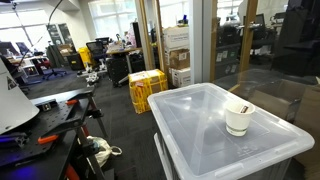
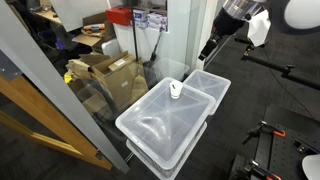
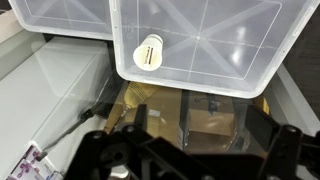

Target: Take the marker out of the white cup

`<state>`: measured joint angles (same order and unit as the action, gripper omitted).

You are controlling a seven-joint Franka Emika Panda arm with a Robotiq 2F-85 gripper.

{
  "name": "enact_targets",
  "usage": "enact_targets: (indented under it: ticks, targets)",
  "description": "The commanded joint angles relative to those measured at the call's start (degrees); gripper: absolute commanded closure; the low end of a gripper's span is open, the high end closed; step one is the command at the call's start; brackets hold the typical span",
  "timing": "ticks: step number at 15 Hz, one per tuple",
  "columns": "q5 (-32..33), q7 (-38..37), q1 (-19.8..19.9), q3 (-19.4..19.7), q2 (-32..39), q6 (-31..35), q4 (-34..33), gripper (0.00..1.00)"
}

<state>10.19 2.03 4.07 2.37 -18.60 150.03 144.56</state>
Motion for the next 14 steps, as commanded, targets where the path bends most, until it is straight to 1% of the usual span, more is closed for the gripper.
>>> enact_targets:
  ticks: [1, 5, 8, 12, 14]
  targets:
    - [-0.6, -0.5, 1.1, 0.9, 7.6, 5.7, -4.8, 0.00]
    - [-3.2, 0.7, 1.3, 2.9, 14.6, 11.1, -8.6, 0.00]
    - [-5.6, 1.9, 1.4, 3.9, 18.7, 14.9, -9.8, 0.00]
    - [-9.0, 4.9, 2.1, 4.0, 23.4, 19.1, -10.0, 0.00]
    - [-12.0, 8.2, 2.8, 3.3, 25.3, 20.8, -10.2, 0.00]
